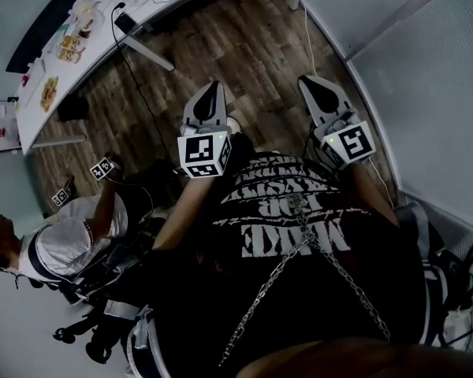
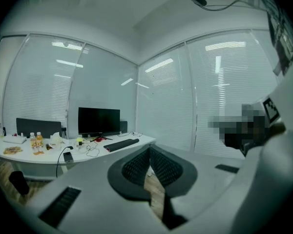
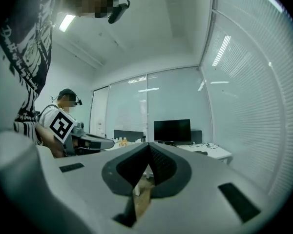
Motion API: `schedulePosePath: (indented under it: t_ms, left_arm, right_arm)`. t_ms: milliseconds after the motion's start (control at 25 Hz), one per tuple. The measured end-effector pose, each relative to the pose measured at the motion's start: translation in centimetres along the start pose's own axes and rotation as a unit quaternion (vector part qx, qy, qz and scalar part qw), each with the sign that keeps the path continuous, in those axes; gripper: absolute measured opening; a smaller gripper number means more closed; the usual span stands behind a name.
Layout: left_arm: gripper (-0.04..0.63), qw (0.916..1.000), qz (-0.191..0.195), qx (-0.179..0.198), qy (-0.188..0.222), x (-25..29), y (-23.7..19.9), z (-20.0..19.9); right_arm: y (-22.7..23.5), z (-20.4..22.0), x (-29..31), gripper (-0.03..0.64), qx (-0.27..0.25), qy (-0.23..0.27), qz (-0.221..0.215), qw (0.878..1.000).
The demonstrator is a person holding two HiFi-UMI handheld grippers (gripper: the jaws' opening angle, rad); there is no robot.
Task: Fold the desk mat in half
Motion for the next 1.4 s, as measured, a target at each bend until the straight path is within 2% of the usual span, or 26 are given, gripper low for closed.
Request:
schedulePosePath:
  t_ms: [200, 520, 720, 960, 1120, 1240, 1400]
  left_arm:
    - [0.008, 0.9999, 0.014, -0.001, -0.005, 1.8, -1.7, 0.3]
    - [0.009, 0.9995, 0.031, 0.000, 0.006, 5.4, -5.8, -0.8]
    - [0.008, 0.9994, 0.034, 0.000, 0.009, 7.4, -8.8, -1.3]
    - [0.008, 0.9986, 0.052, -0.008, 0.007, 8.9, -11.8, -1.5]
    - [0.008, 0.9968, 0.072, -0.020, 0.028, 10.4, -13.7, -2.8]
    - [0.009, 0.9963, 0.072, -0.032, 0.035, 10.6, -15.6, -3.6]
    - [0.009, 0.9955, 0.088, -0.026, 0.023, 11.7, -16.3, -3.4]
  right_arm:
    - [0.6, 2.1, 1.9, -0.002, -0.003, -0.047, 0.019, 0.999]
    - [1.7, 0.7, 7.0, -0.002, -0.011, -0.032, 0.027, 0.999]
    - [1.7, 0.9, 10.1, -0.002, -0.026, -0.048, 0.031, 0.998]
    - [0.7, -0.3, 14.2, -0.002, 0.000, -0.048, 0.031, 0.998]
    - [0.0, -1.2, 17.2, -0.002, -0.007, -0.050, 0.018, 0.999]
    - [-1.2, -1.0, 19.0, -0.002, -0.015, -0.064, 0.018, 0.998]
    - [-1.1, -1.1, 20.8, -0.002, -0.001, -0.073, 0.030, 0.997]
Point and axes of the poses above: the fingertips, and each gripper's own axes: x forward along the fingers, y to its right, z out of its underside, the point moved 1 cm from there along -x, backward along the fingers, and after that the axes turned 14 degrees about z, right-handed, at the moved point
